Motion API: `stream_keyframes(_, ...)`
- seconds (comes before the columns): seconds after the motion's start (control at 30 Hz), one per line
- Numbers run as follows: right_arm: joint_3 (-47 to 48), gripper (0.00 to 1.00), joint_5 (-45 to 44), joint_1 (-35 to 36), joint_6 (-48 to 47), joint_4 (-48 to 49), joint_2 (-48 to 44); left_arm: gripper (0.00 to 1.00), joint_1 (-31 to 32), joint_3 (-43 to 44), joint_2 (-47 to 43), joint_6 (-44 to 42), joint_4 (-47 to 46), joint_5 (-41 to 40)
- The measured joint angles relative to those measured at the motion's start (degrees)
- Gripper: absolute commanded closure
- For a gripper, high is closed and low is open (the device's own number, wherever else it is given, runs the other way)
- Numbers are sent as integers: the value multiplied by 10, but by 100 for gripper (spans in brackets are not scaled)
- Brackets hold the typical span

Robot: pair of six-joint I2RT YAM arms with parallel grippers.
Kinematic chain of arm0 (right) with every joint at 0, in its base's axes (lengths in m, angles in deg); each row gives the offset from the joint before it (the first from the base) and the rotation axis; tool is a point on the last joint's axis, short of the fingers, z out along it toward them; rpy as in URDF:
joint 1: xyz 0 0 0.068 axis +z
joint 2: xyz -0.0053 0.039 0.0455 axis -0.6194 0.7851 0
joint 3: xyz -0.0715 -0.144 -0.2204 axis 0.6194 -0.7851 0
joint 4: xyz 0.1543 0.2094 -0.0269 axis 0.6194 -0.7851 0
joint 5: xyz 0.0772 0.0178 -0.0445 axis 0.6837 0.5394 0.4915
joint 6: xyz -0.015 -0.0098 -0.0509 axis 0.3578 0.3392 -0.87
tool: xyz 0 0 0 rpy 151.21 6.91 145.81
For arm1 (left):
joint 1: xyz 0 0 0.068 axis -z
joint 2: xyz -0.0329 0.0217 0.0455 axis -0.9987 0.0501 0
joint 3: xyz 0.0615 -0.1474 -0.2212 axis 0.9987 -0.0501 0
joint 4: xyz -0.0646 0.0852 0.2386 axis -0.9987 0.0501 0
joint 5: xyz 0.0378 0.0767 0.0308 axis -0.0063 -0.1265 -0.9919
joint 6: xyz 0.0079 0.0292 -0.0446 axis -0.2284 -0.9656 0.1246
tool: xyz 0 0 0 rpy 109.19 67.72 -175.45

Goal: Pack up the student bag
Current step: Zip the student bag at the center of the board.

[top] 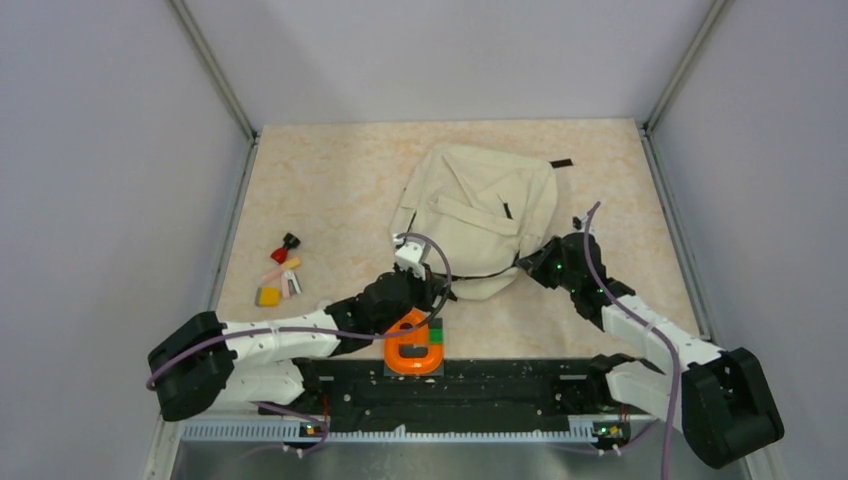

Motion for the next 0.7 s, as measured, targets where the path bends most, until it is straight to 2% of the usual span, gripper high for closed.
stream_keyframes(0.2, 11, 100, 3, -28, -25, -26, -12, 100, -59, -14, -34, -5, 15, 0)
stream_keyframes(0.43, 12, 100, 25, -66, -43, -35, -13, 100, -157, -48, -53, -7, 1, 48)
stream_keyframes(0.7, 43, 100, 34, -117, -73, -50, 2, 100, -216, -73, -49, -25, -10, 69)
